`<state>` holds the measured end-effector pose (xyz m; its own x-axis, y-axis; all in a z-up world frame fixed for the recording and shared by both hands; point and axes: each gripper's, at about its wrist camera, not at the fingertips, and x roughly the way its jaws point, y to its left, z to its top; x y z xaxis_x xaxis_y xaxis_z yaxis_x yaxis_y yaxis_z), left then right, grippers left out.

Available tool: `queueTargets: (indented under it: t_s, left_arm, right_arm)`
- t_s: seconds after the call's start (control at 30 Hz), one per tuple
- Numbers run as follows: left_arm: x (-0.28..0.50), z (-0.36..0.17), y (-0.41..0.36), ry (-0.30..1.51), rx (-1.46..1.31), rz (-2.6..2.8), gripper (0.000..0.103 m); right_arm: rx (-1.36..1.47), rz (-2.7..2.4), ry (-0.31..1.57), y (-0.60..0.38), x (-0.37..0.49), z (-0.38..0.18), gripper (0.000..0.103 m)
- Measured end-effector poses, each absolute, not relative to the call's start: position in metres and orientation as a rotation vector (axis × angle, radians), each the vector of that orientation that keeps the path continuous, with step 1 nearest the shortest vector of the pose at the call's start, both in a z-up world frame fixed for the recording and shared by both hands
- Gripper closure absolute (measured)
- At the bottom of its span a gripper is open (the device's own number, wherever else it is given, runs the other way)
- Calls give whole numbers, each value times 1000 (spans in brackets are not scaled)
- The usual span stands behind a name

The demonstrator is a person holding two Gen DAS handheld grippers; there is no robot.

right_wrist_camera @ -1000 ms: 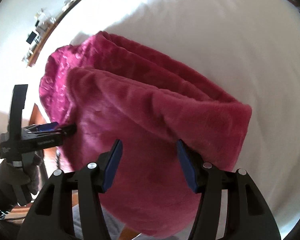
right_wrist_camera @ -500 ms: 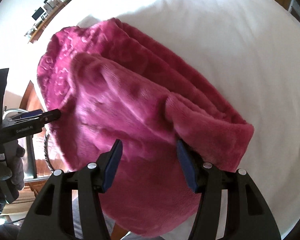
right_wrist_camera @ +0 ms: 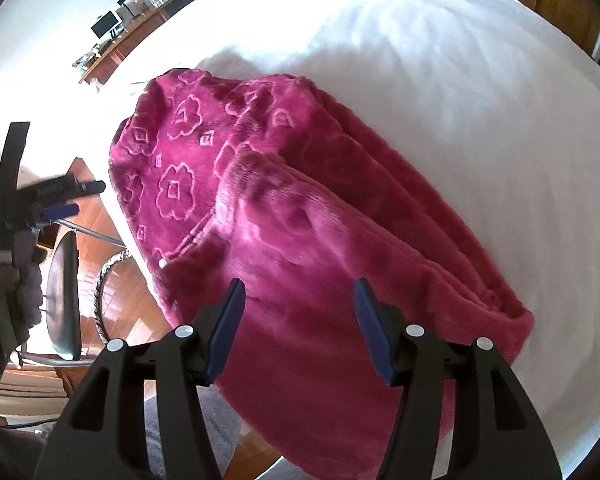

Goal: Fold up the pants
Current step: 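Grasp the pants end with the left gripper and lift it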

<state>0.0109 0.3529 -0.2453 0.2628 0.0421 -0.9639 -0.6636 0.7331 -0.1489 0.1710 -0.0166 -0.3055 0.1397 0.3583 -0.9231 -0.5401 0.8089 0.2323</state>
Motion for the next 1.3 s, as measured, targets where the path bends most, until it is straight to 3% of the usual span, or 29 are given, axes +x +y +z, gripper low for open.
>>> queueTargets:
  t_s: [0.2,0.47,0.93,1.03,1.1,1.3]
  left_arm:
    - [27,-248,421,1198,-648,531,15]
    - [58,-295,488,1215,-750,477,15]
    - [112,-355,515,1283,-799,320,15]
    - [118,-363,515,1288,-832,277,24]
    - [121,-367,514,1281,-866,239,40]
    - [128,-364,508,1266,-882,193,71]
  right_arm:
    - [-178,646,1293,32,178,-304,45]
    - [-199,612,1329,90,187,-309,45]
    - [-208,478,1412,106,199,-326,45]
    - [-222,476,1416,110,200,-328,45]
    - [-224,474,1419,111,201,-328,45]
    - [-204,453,1426,109,203,-330,45]
